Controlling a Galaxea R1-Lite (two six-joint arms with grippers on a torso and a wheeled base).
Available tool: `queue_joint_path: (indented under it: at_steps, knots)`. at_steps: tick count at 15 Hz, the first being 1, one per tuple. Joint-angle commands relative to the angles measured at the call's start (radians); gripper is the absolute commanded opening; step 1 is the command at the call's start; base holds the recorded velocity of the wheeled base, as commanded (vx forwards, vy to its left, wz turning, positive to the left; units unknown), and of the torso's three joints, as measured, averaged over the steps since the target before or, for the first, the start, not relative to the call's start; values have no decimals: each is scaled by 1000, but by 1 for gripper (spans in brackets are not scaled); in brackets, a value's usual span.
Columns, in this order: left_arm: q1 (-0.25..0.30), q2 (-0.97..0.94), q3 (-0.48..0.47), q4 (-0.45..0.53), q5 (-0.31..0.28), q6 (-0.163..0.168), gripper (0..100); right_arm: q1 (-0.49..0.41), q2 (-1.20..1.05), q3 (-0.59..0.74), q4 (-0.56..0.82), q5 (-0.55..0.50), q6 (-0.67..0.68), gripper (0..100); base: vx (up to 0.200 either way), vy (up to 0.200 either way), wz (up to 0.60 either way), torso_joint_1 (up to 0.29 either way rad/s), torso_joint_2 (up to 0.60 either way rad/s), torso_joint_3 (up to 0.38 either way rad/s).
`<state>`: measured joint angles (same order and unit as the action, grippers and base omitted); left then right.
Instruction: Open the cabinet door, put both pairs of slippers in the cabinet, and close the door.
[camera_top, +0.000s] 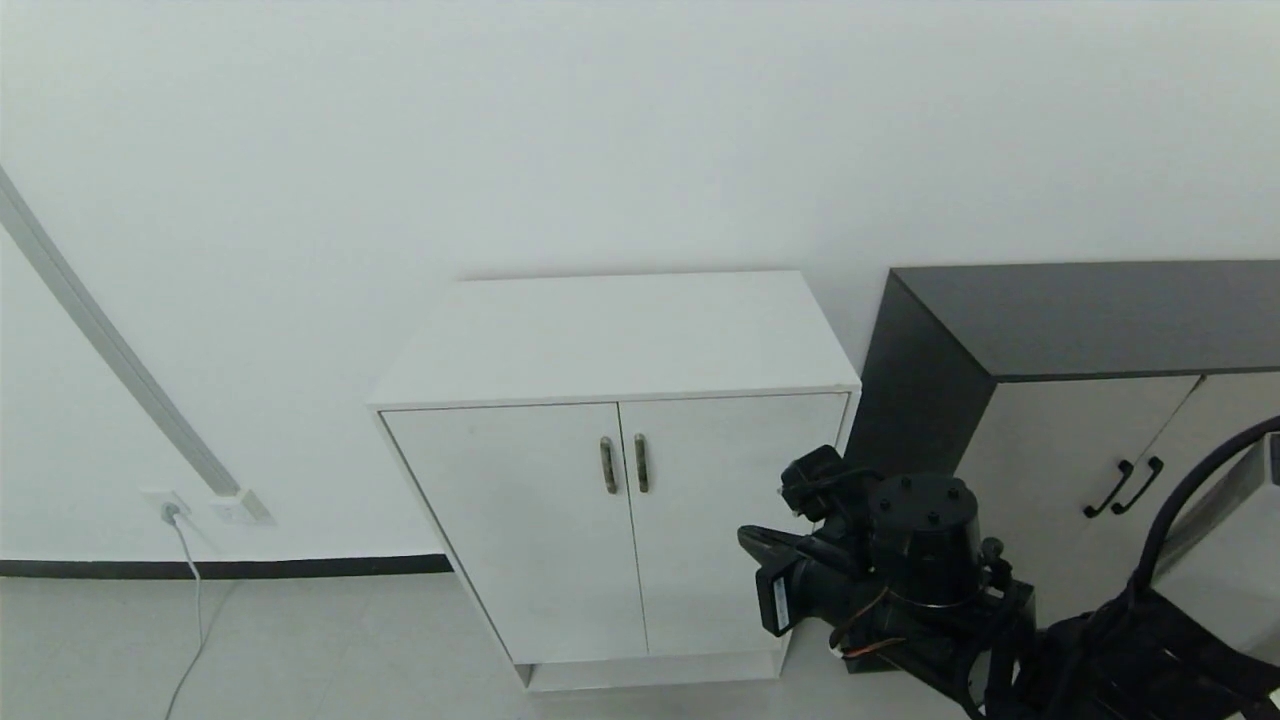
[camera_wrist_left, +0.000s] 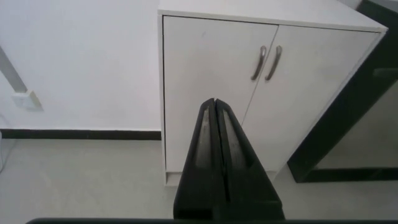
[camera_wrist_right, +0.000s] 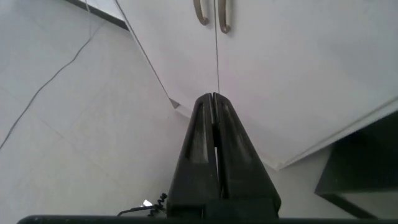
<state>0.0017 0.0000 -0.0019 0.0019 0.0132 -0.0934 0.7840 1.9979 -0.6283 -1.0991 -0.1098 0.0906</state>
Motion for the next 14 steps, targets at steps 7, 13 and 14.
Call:
queue_joint_path:
  at_steps: [7,13,14]
  knots:
    - [0,0,0,0,1,-2,0,-2,136,-76,-10,1,6,0,29,0,0,0,0,1]
    - [0,2,0,0,1,0,0,-45,274,-237,-7,-1,6,0,0,0,0,0,0,0]
    - [0,0,0,1,1,0,0,-54,286,-263,-5,-1,6,0,0,0,0,0,0,0]
